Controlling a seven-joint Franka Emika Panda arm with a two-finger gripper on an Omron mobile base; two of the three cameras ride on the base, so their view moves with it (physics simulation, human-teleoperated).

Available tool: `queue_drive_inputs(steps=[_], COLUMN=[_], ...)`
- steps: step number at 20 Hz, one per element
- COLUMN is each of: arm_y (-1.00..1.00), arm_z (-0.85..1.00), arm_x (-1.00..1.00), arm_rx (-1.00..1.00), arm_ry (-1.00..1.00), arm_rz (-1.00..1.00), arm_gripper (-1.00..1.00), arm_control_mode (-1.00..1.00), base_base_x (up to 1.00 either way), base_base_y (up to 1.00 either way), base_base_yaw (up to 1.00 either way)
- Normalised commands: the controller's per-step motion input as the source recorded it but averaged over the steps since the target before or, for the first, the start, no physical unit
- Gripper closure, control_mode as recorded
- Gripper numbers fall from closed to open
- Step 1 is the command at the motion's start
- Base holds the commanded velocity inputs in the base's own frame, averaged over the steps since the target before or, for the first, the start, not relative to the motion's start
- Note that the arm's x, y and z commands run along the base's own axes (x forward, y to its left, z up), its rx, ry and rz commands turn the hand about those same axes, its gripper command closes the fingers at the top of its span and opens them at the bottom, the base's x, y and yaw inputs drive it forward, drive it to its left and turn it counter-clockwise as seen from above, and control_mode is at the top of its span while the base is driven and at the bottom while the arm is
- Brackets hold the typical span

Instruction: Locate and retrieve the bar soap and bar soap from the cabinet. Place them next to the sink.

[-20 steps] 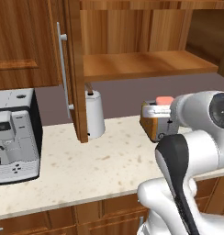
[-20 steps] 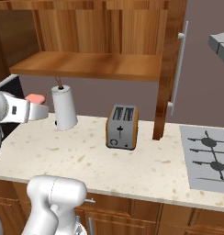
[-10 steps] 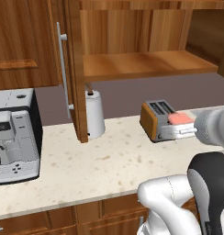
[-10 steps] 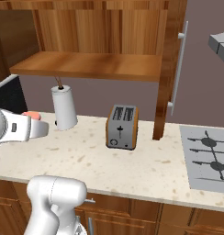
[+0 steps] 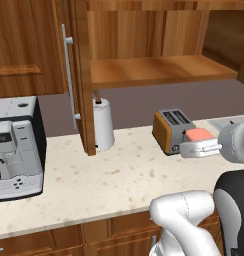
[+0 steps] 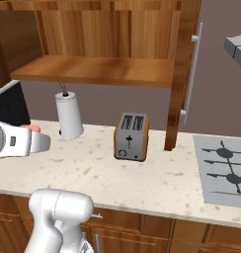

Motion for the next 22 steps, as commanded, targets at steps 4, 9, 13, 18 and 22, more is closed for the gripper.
queue_drive_inputs(steps=[4, 9, 13, 18, 22], arm_y=[0.0, 0.0, 0.0, 0.0, 0.0], arm_z=[0.0, 0.0, 0.0, 0.0, 0.0], arm_x=[0.0, 0.0, 0.0, 0.0, 0.0], arm_rx=[0.0, 0.0, 0.0, 0.0, 0.0], arm_ry=[0.0, 0.0, 0.0, 0.0, 0.0], arm_rz=[0.0, 0.0, 0.0, 0.0, 0.0], arm_gripper=[1.0, 1.0, 1.0, 1.0, 1.0], arm_control_mode=[-1.0, 1.0, 1.0, 1.0, 1.0], base_base_x=[0.0, -0.02, -0.32, -0.5, -0.45], base_base_y=[0.0, 0.0, 0.0, 0.0, 0.0], base_base_yaw=[0.0, 0.0, 0.0, 0.0, 0.0])
